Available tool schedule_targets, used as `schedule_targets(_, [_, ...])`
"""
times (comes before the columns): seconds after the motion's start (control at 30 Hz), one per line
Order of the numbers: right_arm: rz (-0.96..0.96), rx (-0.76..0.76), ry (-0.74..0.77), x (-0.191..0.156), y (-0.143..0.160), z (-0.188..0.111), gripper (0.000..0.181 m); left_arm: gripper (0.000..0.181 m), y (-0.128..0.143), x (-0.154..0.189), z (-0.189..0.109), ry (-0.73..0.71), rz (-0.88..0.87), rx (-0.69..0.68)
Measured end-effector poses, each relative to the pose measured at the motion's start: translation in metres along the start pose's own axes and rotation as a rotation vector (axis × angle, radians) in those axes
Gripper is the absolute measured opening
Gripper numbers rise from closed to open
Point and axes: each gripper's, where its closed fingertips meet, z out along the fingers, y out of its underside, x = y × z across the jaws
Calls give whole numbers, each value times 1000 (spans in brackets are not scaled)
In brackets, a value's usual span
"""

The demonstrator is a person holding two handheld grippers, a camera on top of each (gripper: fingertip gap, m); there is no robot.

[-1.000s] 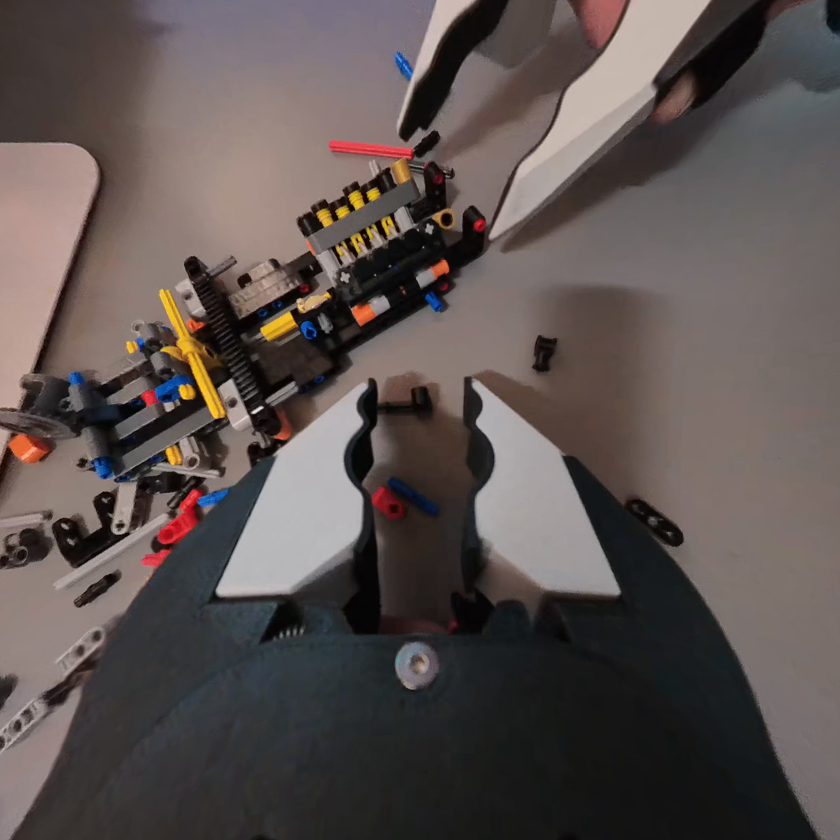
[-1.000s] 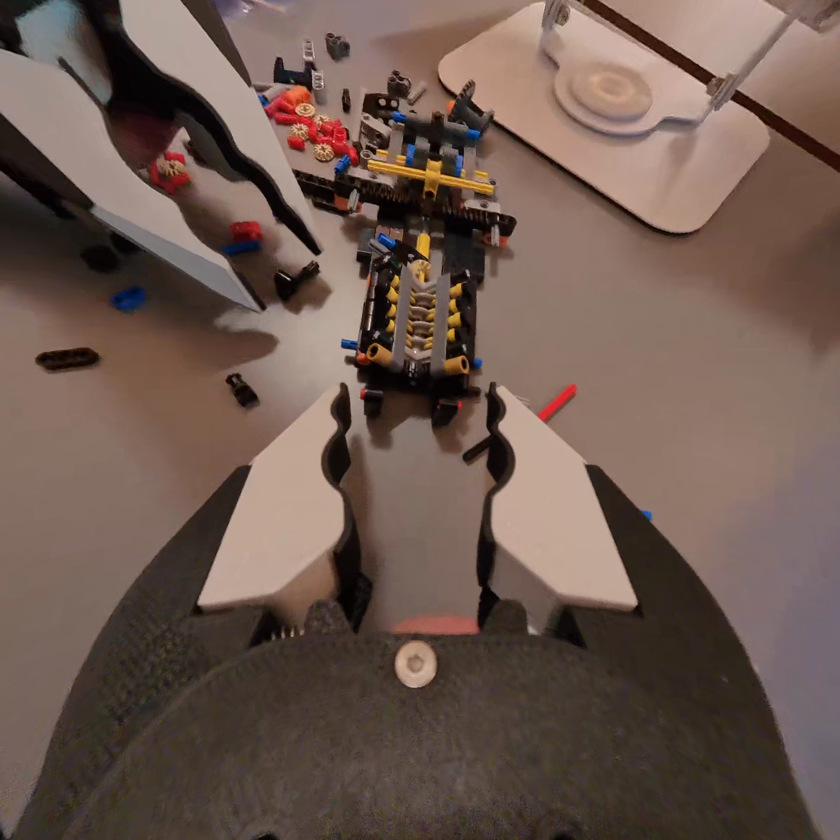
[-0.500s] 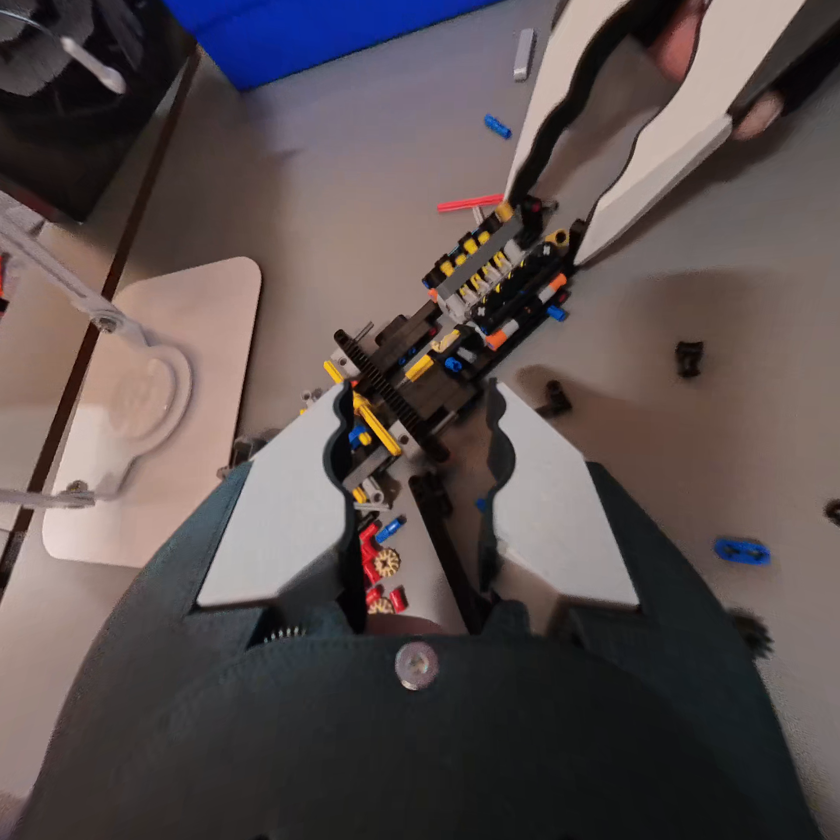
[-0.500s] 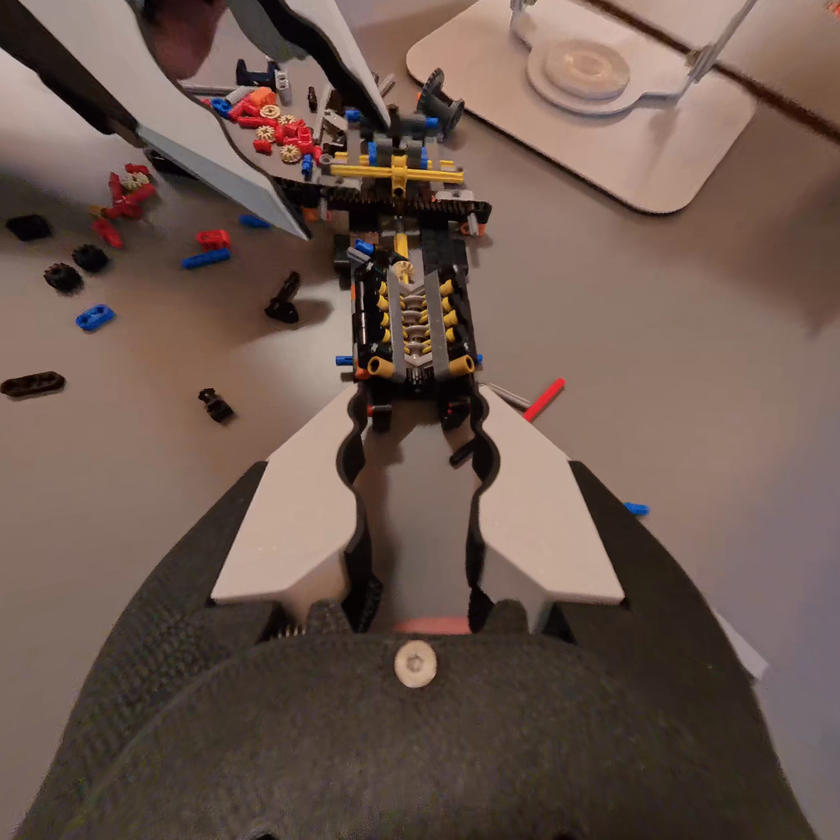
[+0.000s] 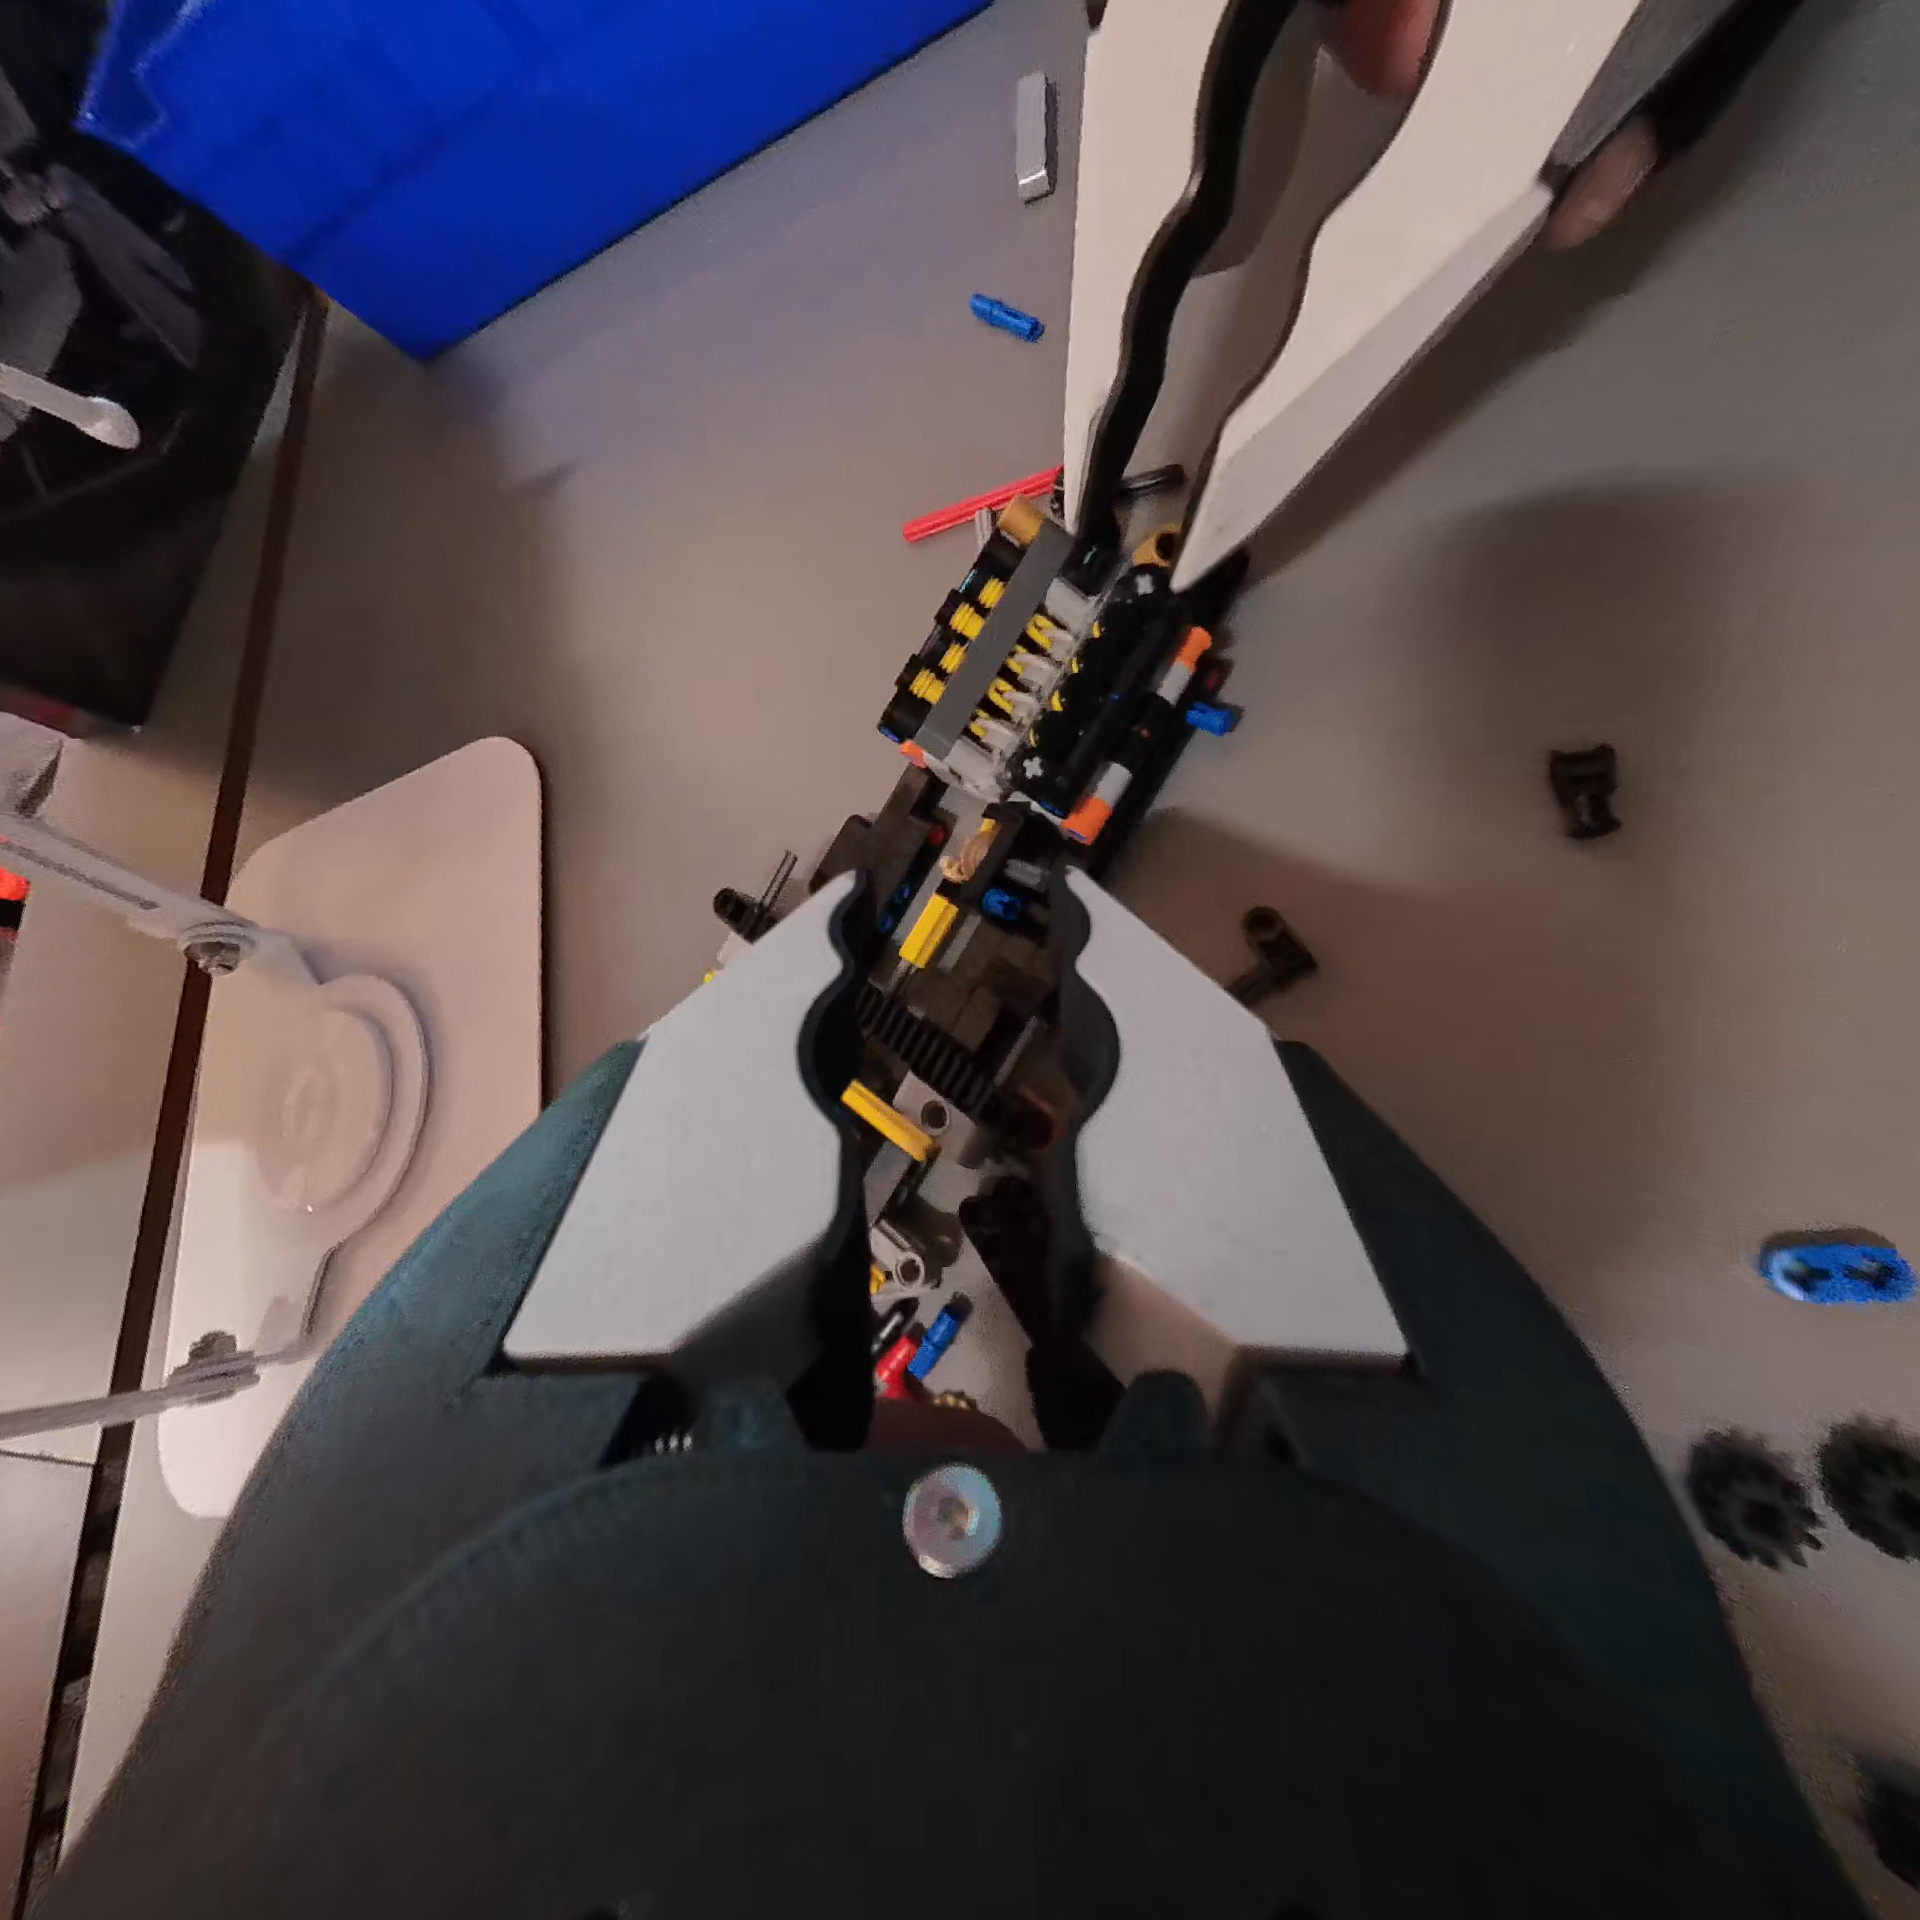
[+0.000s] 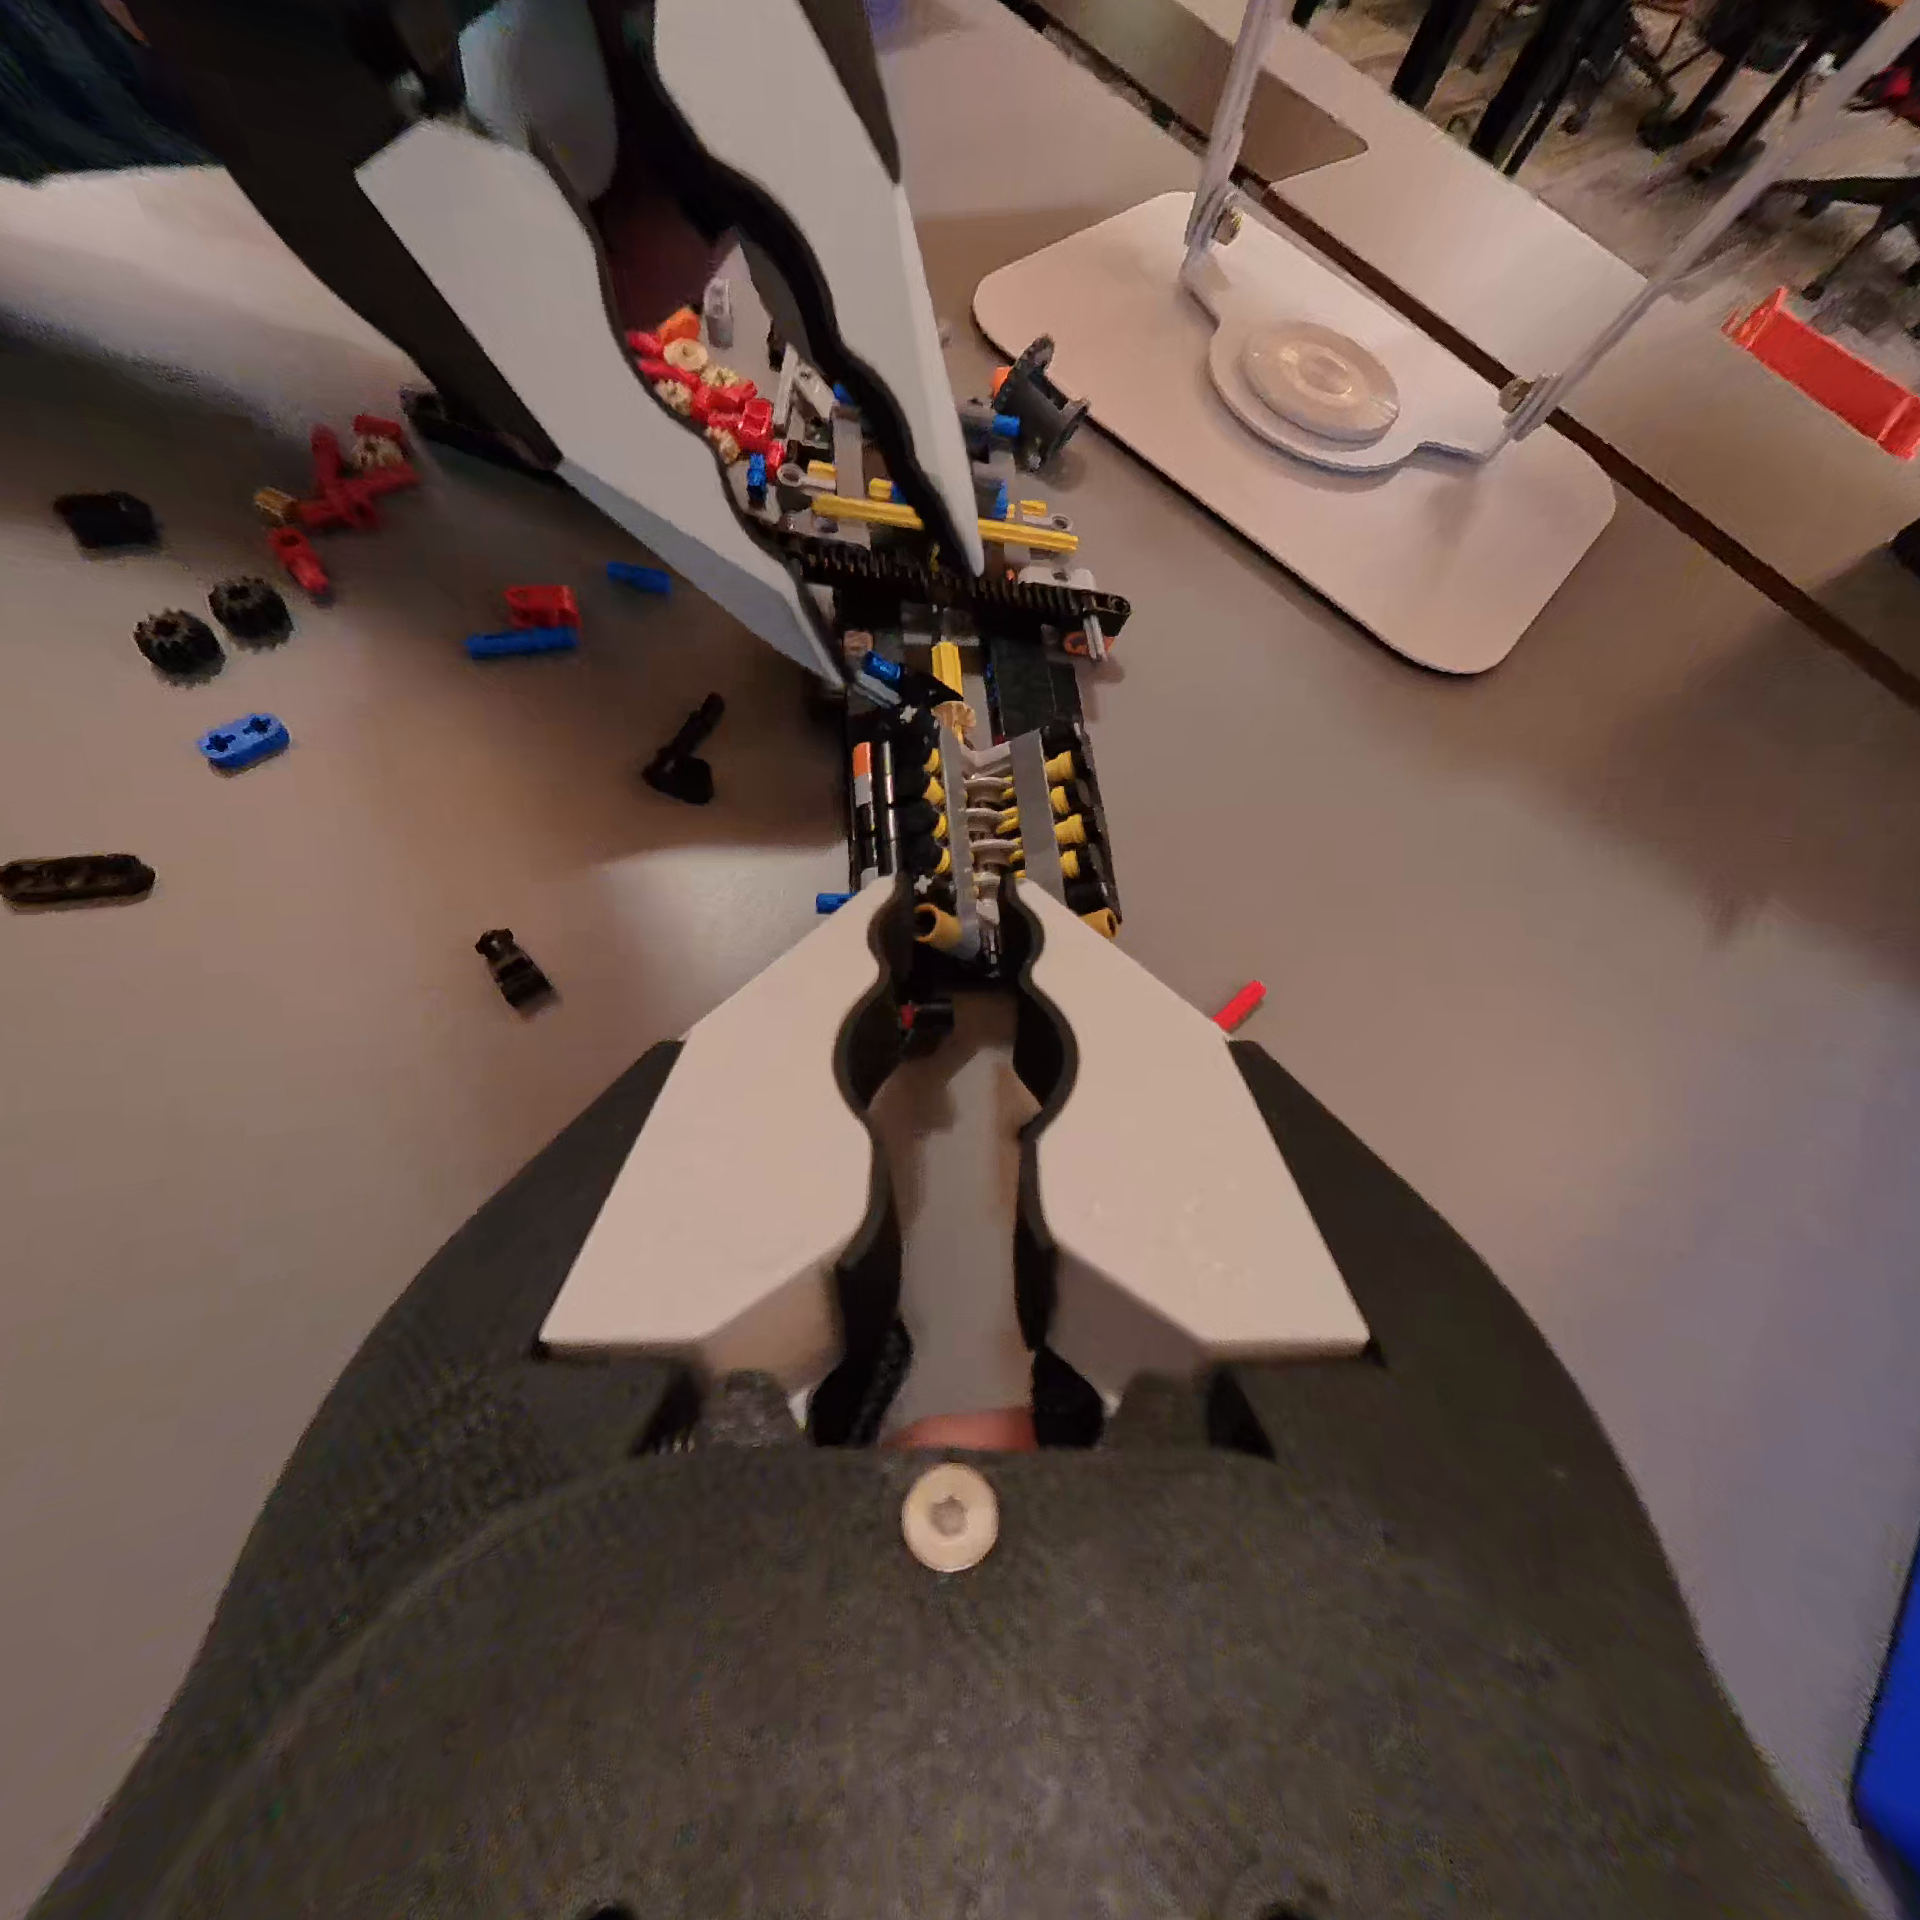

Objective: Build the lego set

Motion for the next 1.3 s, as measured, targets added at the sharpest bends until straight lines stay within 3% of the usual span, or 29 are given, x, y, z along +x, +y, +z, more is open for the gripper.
schedule_targets(0.3, [24,12,6,5,0,0,17,23,-2,6,4,52,45,-7])
schedule_targets(0.63, [36,27,0,5,2,0,18,2,-5,5,13,24,162,-49])
schedule_targets(1.07, [4,38,-11,6,0,-5,19,4,-8,-7,16,-9,166,-103])
schedule_targets(1.3, [-30,-1,-133,9,-24,7,16,22,-3,-15,17,19,45,-107])
